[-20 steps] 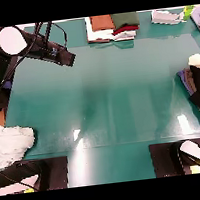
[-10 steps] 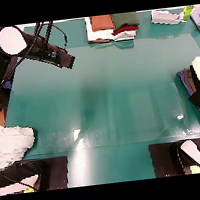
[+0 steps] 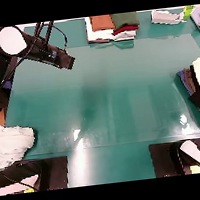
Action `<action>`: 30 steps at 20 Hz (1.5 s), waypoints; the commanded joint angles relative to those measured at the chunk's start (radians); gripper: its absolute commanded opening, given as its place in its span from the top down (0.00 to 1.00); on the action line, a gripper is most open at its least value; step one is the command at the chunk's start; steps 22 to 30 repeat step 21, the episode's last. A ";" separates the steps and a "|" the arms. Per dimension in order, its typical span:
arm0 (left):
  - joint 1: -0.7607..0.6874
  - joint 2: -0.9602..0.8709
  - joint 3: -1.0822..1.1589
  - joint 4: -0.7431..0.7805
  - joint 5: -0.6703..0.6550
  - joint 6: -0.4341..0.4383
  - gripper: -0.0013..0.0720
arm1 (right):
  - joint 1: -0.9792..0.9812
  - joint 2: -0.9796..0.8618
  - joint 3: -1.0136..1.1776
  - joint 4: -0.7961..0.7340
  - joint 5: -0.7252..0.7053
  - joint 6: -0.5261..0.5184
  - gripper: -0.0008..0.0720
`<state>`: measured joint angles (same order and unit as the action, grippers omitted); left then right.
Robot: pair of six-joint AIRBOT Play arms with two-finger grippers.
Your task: Fold the shirts.
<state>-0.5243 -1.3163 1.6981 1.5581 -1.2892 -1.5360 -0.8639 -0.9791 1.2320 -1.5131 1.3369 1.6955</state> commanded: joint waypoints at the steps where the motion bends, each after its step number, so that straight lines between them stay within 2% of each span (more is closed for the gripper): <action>1: 0.000 -0.001 0.000 -0.002 -0.002 0.000 0.95 | 0.281 -0.033 0.093 0.214 -0.013 -0.005 0.18; 2: 0.000 -0.001 0.000 -0.002 0.002 -0.001 0.95 | 0.407 -0.046 0.098 0.211 -0.018 -0.005 0.19; 3: 0.000 -0.001 0.000 -0.002 0.013 -0.003 0.95 | 0.521 -0.061 0.098 0.209 -0.029 -0.005 0.25; 8: 0.000 0.000 0.000 -0.002 0.033 -0.001 0.95 | 0.982 -0.187 0.098 0.201 -0.081 -0.031 0.29; 9: 0.000 0.000 0.000 -0.002 0.033 -0.001 0.95 | 1.035 -0.209 0.098 0.201 -0.092 -0.041 0.40; 11: 0.000 0.000 0.000 -0.002 0.033 -0.001 0.95 | 1.115 -0.241 0.098 0.201 -0.109 -0.065 0.71; 12: 0.000 0.000 0.000 -0.002 0.033 -0.001 0.95 | 1.142 -0.251 0.098 0.201 -0.112 -0.072 0.92; 13: 0.000 0.000 0.000 -0.002 0.033 -0.001 0.95 | 1.158 -0.259 0.099 0.202 -0.112 -0.074 0.96; 30: 0.000 0.000 0.000 -0.002 0.033 -0.001 0.95 | 1.162 -0.262 0.098 0.202 -0.107 -0.074 0.96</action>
